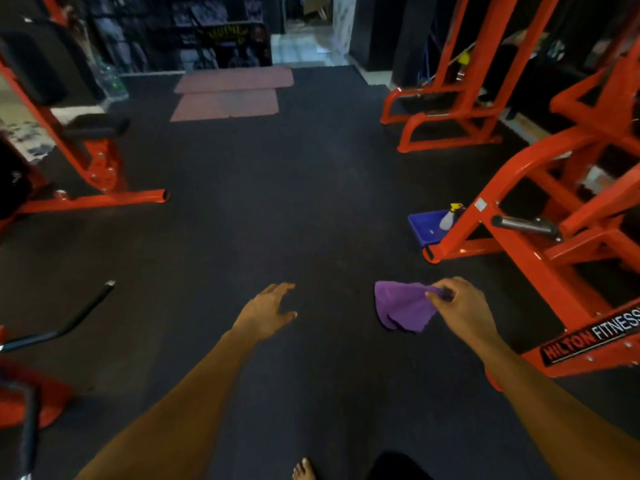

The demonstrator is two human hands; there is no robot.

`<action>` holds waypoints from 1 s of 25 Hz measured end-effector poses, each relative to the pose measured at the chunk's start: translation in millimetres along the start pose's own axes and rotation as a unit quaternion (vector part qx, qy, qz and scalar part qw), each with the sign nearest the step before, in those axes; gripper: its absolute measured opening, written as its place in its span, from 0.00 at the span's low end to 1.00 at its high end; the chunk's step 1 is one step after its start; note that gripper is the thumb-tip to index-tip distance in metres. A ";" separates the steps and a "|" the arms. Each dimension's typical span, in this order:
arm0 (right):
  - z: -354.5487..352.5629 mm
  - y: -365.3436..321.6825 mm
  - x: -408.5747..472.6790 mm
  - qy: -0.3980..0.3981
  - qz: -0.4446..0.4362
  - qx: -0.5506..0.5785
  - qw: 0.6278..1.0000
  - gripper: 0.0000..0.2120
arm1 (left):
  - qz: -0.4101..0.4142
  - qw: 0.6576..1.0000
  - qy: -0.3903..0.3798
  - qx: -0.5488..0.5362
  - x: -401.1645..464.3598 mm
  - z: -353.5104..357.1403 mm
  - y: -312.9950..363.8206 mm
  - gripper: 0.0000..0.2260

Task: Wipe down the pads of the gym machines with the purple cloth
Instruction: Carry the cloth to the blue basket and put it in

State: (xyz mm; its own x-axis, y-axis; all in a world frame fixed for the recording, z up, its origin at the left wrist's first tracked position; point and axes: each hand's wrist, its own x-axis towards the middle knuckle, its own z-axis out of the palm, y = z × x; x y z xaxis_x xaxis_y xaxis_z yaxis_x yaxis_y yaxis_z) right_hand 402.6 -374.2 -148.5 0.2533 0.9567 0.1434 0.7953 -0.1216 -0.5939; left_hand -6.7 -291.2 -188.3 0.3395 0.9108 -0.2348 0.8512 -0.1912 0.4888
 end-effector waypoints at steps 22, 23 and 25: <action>58.3 112.9 647.3 0.037 0.144 0.080 0.986 0.06 | 0.088 0.948 -0.073 -0.298 685.0 -59.2 233.9 0.04; 55.7 115.8 669.9 0.020 0.130 0.115 0.985 0.07 | 0.104 0.945 -0.065 -0.304 714.4 -73.9 242.3 0.06; 47.3 115.2 717.6 -0.075 0.105 0.201 0.971 0.14 | 0.143 0.942 -0.059 -0.298 779.6 -101.7 260.5 0.08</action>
State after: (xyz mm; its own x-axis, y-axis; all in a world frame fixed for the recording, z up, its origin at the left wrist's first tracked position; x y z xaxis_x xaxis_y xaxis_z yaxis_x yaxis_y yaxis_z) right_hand 649.9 310.9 -151.5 0.2802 0.9532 -0.1135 0.4477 -0.2343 -0.8629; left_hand 439.0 406.3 -158.6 0.5933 0.7991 -0.0968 0.3546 -0.1515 0.9226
